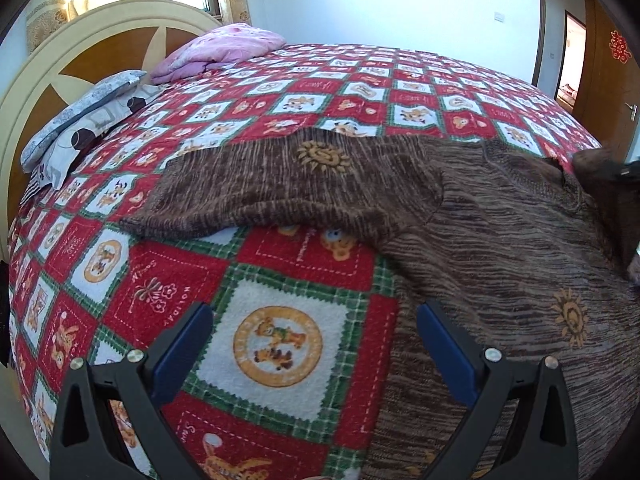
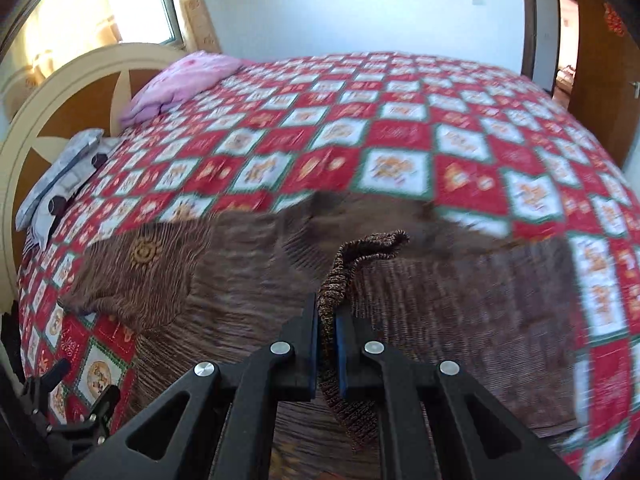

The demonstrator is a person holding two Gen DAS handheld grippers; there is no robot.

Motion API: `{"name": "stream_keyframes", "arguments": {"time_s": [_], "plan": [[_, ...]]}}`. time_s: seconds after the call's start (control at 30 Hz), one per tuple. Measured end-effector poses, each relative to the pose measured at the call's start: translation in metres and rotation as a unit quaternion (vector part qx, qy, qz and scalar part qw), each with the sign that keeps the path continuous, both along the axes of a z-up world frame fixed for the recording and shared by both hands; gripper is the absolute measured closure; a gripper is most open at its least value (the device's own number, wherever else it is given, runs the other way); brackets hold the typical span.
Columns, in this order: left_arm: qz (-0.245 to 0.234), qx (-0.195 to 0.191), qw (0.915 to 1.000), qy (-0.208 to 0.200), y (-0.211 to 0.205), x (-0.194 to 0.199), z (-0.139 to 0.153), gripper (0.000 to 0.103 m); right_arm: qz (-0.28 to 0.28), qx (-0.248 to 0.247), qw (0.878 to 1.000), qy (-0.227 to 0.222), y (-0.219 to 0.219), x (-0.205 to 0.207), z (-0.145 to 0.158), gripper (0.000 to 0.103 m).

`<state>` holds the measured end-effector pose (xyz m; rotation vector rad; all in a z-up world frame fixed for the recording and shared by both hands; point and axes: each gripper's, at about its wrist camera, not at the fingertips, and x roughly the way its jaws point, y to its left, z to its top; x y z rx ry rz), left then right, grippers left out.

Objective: Fold small clothes
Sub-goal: 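Fold the gripped sleeve across the sweater body with the right tool, then release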

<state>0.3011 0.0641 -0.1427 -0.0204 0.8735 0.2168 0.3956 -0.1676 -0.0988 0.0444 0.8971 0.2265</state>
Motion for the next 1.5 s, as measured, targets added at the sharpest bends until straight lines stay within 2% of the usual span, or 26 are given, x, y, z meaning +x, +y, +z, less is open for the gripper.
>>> {"name": "stream_keyframes", "arguments": {"time_s": [0.07, 0.17, 0.2, 0.23, 0.3, 0.37, 0.5, 0.6, 0.7, 0.73, 0.8, 0.87, 1.0, 1.1, 1.23, 1.3, 1.37, 1.43, 1.5], "plan": [[0.0, 0.005, 1.0, 0.001, 0.001, -0.001, -0.001, 0.0, 0.008, -0.002, 1.0, 0.009, 0.014, 0.002, -0.019, 0.096], [0.002, 0.011, 0.9999, 0.006, 0.001, 0.0, -0.002, 0.0, 0.021, -0.001, 0.999, 0.034, 0.024, 0.005, -0.046, 0.088], [0.002, 0.014, 0.9999, 0.008, 0.0, 0.0, -0.002, 0.0, 0.027, 0.0, 0.999, 0.024, 0.025, 0.001, -0.045, 0.082], [0.0, 0.017, 0.9998, 0.009, -0.001, 0.0, -0.002, 0.0, 0.036, -0.007, 0.999, 0.017, 0.024, -0.005, -0.042, 0.066], [-0.004, 0.024, 0.9997, 0.006, -0.004, -0.001, 0.001, 0.0, 0.051, -0.015, 0.998, 0.018, 0.017, -0.017, -0.034, 0.05], [-0.006, 0.029, 0.9996, 0.002, -0.006, -0.001, 0.004, 0.0, 0.058, -0.011, 0.998, 0.001, -0.004, -0.035, -0.023, 0.05], [-0.022, 0.033, 0.9992, -0.008, -0.02, 0.006, 0.017, 0.0, 0.008, -0.043, 0.999, -0.021, -0.068, -0.052, -0.008, 0.05], [-0.045, 0.042, 0.9977, -0.027, -0.042, 0.013, 0.032, 0.0, -0.041, -0.094, 0.995, -0.023, -0.114, -0.052, -0.009, 0.065], [-0.065, 0.049, 0.9956, -0.046, -0.066, 0.021, 0.041, 0.0, -0.083, -0.118, 0.99, -0.009, -0.15, -0.054, -0.018, 0.066], [-0.076, 0.05, 0.9945, -0.051, -0.079, 0.026, 0.044, 0.0, -0.081, -0.119, 0.99, 0.004, -0.157, -0.055, -0.024, 0.07], [-0.094, 0.05, 0.9929, -0.054, -0.099, 0.035, 0.044, 0.0, -0.082, -0.152, 0.985, 0.026, -0.162, -0.061, -0.037, 0.077], [-0.105, 0.059, 0.9911, -0.057, -0.117, 0.044, 0.042, 0.0, -0.079, -0.155, 0.984, 0.034, -0.171, -0.07, -0.043, 0.077], [-0.114, 0.098, 0.9876, -0.045, -0.147, 0.061, 0.021, 0.0, -0.083, -0.174, 0.981, 0.035, -0.18, -0.078, -0.032, 0.077], [-0.114, 0.106, 0.9876, -0.016, -0.152, 0.07, 0.003, 0.0, -0.094, -0.151, 0.984, 0.008, -0.182, -0.07, -0.016, 0.077], [-0.108, 0.109, 0.9881, -0.012, -0.15, 0.073, -0.003, 0.0, -0.081, -0.094, 0.992, -0.027, -0.176, -0.029, -0.004, 0.077], [-0.108, 0.113, 0.9877, -0.012, -0.152, 0.075, -0.001, 0.0, -0.071, -0.085, 0.994, -0.015, -0.172, -0.003, -0.015, 0.077], [-0.109, 0.114, 0.9873, -0.013, -0.155, 0.076, 0.002, 0.0, -0.085, -0.092, 0.992, 0.014, -0.174, 0.021, -0.034, 0.077], [-0.111, 0.115, 0.987, -0.016, -0.157, 0.075, 0.004, 0.0, -0.123, -0.118, 0.985, 0.022, -0.187, 0.034, -0.046, 0.077], [-0.113, 0.117, 0.9865, -0.017, -0.158, 0.075, 0.004, 0.0, -0.149, -0.112, 0.982, 0.024, -0.198, 0.035, -0.046, 0.077]]}}
